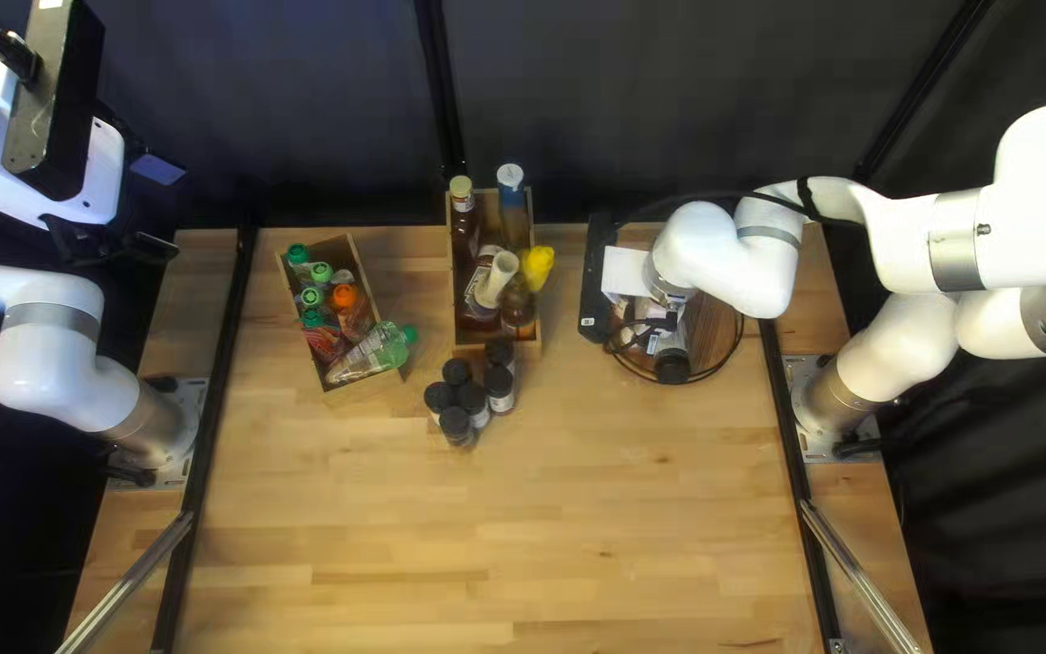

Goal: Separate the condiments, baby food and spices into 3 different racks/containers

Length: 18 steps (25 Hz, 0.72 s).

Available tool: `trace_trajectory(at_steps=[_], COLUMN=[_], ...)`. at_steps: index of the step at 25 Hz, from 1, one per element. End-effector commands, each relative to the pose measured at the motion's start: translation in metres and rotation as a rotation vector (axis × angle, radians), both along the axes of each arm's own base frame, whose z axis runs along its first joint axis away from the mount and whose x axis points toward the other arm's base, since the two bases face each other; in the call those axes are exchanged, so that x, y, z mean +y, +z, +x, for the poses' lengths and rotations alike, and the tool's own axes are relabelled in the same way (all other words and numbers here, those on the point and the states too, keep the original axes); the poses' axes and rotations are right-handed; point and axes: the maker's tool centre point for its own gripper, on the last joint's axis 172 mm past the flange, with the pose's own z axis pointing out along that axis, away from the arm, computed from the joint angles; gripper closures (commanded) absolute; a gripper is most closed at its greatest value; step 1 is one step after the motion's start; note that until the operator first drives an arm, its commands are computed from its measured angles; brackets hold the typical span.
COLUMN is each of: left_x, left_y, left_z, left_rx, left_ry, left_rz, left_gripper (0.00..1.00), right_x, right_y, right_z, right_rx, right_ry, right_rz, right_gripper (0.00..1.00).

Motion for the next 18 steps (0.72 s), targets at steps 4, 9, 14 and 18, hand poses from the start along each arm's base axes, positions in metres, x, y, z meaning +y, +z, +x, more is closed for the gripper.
trace_trajectory(at_steps=[4,9,14,18], left_x=[0.000,0.000,0.000,0.000], left_y=[0.000,0.000,0.000,0.000], left_z=[0.000,0.000,0.000,0.000], left_rx=[0.000,0.000,0.000,0.000], left_ry=[0.000,0.000,0.000,0.000], left_rz=[0.000,0.000,0.000,0.000], left_gripper=[0.00,0.00,0.00,0.00], right_x=[0.004,0.030,0.067,0.105], right_y=[0.011,0.042,0.063,0.074], right_z=[-0.003,0.012,0.045,0.085], right_rx=[-0.007,-0.057,-0.116,-0.142], right_ry=[0.006,0.058,0.165,0.287], right_rz=[-0.001,0.020,0.080,0.107], right_gripper=[0.20,0.00,0.00,0.00])
